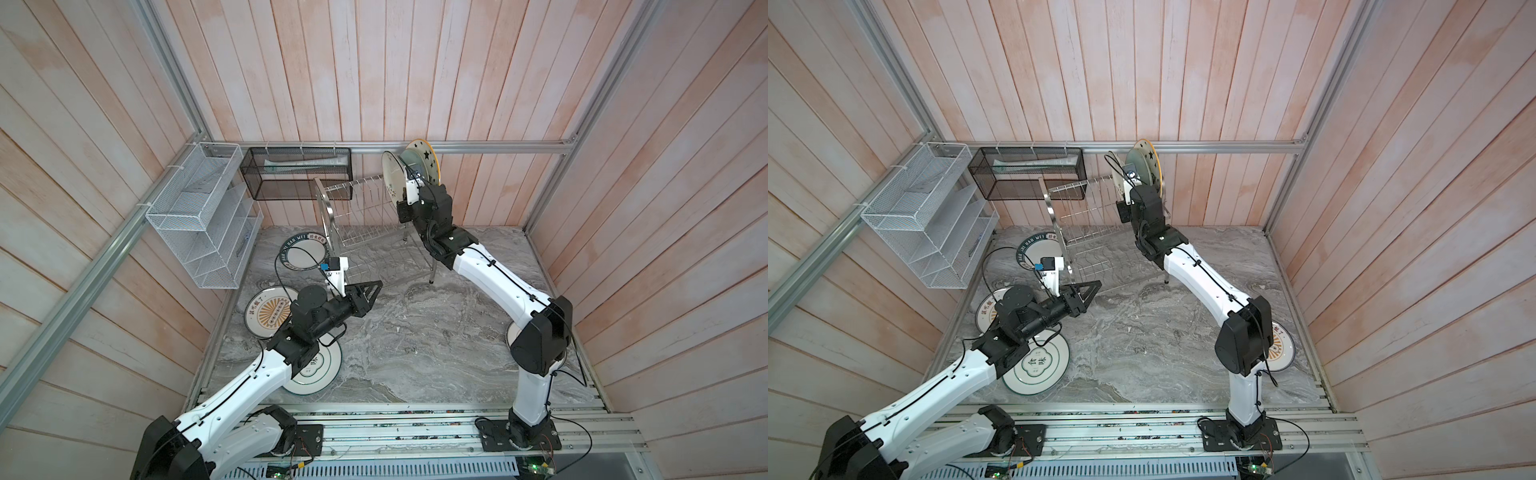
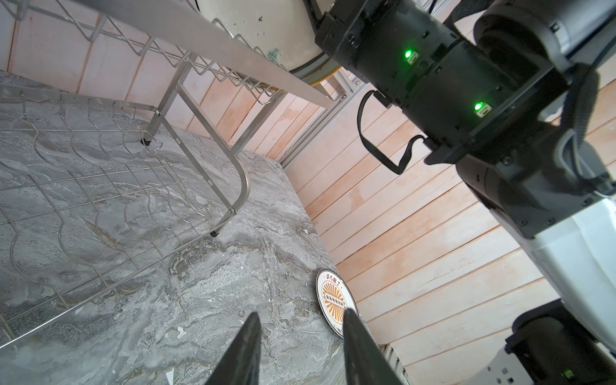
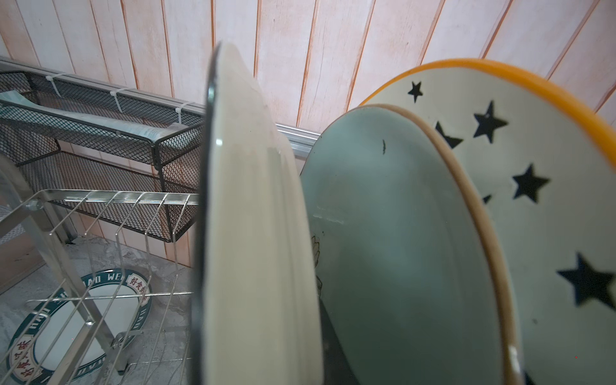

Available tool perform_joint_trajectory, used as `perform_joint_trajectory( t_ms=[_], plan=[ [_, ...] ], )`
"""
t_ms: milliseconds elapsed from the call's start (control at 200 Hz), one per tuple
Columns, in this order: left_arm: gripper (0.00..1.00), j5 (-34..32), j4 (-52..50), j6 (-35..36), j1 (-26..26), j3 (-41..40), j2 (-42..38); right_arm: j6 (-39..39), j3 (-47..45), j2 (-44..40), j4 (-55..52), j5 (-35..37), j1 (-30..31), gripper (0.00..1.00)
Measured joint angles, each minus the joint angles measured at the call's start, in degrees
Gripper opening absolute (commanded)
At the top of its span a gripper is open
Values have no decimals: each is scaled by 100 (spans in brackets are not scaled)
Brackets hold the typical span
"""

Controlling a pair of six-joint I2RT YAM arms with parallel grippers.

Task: Load plates into a dish rack
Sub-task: Place the plate on the dish rack.

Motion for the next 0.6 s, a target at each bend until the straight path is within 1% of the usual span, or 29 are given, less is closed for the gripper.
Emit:
perform_joint_trajectory(
  t_ms=[600],
  plan=[
    [42, 0, -2, 0, 0, 2, 2, 61, 341, 227, -350, 13, 0, 0]
  ],
)
